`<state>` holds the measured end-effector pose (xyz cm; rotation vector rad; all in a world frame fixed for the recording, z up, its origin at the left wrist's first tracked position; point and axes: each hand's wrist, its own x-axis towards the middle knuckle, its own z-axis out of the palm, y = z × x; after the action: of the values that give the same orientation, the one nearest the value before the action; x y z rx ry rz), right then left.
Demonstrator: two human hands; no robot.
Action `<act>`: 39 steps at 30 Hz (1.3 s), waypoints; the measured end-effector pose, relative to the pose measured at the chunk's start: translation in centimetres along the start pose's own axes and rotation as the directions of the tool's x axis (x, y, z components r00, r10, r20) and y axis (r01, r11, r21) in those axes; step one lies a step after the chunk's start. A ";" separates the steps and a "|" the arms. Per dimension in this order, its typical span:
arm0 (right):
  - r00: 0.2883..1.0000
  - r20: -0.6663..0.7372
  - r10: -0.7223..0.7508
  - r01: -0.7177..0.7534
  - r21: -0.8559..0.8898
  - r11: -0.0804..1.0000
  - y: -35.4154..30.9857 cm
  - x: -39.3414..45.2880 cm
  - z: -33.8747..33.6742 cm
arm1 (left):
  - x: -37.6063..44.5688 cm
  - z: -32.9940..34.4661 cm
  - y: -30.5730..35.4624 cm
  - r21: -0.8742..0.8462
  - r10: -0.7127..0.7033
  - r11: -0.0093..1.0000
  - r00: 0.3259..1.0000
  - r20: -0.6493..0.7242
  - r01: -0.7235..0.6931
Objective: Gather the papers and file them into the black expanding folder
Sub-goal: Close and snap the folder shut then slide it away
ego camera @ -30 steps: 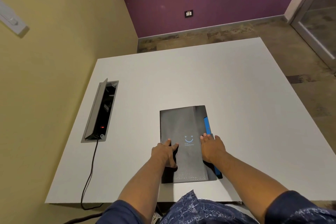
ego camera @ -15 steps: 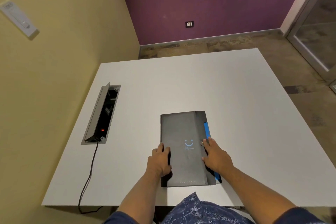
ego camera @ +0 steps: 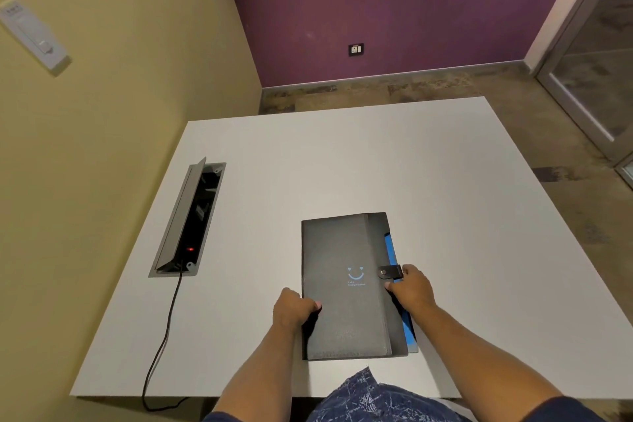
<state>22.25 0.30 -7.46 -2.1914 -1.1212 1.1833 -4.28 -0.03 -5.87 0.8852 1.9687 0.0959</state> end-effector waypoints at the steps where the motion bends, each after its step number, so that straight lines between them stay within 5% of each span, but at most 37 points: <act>1: 0.999 0.013 0.030 -0.030 0.049 0.998 -0.1 0.1 -0.1 | 0.5 0.1 -0.3 -0.036 -0.021 0.999 1.000 0.002 0.021; 8: 0.998 -0.034 0.052 -0.035 0.373 0.927 -1.0 0.1 -0.3 | 1.6 0.3 -0.4 -0.234 0.003 0.972 0.998 0.068 0.013; 13: 0.998 0.039 -0.045 0.015 0.563 0.826 -4.1 1.5 -0.1 | 1.8 -2.2 2.3 -0.459 0.029 0.888 1.000 -0.007 -0.029; 19: 0.976 0.194 -0.099 -0.009 0.489 0.872 -9.0 4.2 0.8 | 5.0 -7.1 5.7 -0.587 0.033 0.804 0.993 -0.114 -0.095; 23: 0.949 0.280 -0.143 -0.022 0.512 0.859 -11.7 5.3 2.8 | 7.5 -10.4 8.0 -0.572 0.054 0.806 0.982 -0.183 -0.151; 30: 0.967 0.192 -0.165 0.046 0.508 0.860 -16.6 9.0 6.4 | 12.1 -14.6 10.5 -0.406 0.167 0.875 0.951 -0.260 -0.265; 39: 0.989 0.084 -0.126 0.076 0.440 0.895 -22.7 12.8 11.4 | 14.5 -17.5 10.5 -0.082 0.380 0.917 0.917 -0.119 -0.391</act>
<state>6.48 23.79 -5.22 -1.7256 -0.8914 1.3697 -16.62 21.46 -2.52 1.2104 1.8363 0.4768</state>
